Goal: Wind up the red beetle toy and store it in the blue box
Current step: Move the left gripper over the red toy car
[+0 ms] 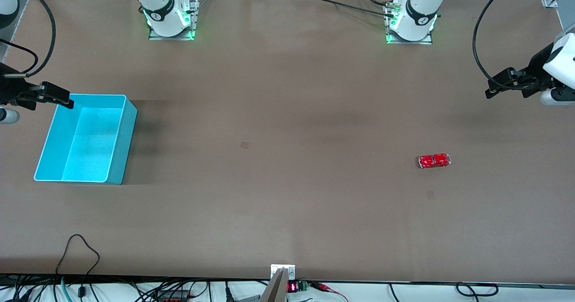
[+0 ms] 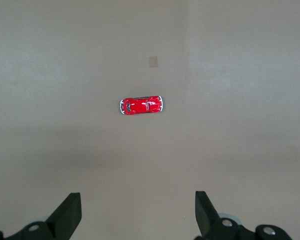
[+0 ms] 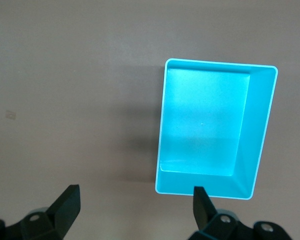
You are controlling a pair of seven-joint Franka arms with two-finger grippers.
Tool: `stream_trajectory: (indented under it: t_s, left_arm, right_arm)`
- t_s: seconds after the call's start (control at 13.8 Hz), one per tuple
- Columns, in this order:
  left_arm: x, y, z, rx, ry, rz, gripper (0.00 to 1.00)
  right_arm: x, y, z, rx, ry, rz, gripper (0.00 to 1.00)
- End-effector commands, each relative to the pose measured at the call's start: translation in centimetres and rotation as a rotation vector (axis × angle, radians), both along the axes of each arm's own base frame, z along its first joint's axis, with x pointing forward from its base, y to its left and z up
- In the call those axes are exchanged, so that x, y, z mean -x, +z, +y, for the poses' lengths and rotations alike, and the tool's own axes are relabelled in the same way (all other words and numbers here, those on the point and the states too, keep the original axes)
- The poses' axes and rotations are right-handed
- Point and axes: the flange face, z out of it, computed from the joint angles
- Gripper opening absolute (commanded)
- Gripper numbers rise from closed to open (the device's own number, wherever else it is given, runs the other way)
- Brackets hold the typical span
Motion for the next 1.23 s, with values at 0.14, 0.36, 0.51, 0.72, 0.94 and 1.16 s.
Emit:
stream_trajectory:
  t_s: [0.14,0.36,0.51,0.72,0.94,1.16]
  left_arm:
    - [0.9,0.6,-0.4,-0.02,-0.031,-0.013,1.0]
    - [0.8,0.1,-0.9,-0.001,-0.026,0.02,1.0]
    - [0.0,-0.8,-1.0,0.004,-0.03,0.055,1.0]
    - [-1.4,-4.1,-1.8,0.014,-0.055,0.122,1.0]
    - [-2.8,-9.5,-1.4,0.02,-0.051,0.216,1.0]
    - [-3.6,-13.5,-1.0,0.014,-0.044,0.188,1.0]
  right_arm:
    - [-0.2,0.3,0.2,-0.018,-0.01,-0.001,1.0]
    - [-0.2,0.3,0.2,-0.018,-0.01,-0.003,1.0]
    - [-0.2,0.3,0.2,-0.017,-0.013,-0.007,1.0]
    - [-0.2,0.1,0.1,-0.022,-0.024,0.0,1.0]
    - [-0.8,-1.7,0.2,-0.014,0.004,0.037,1.0]
    - [-0.9,-2.0,0.4,-0.017,0.029,0.043,1.0]
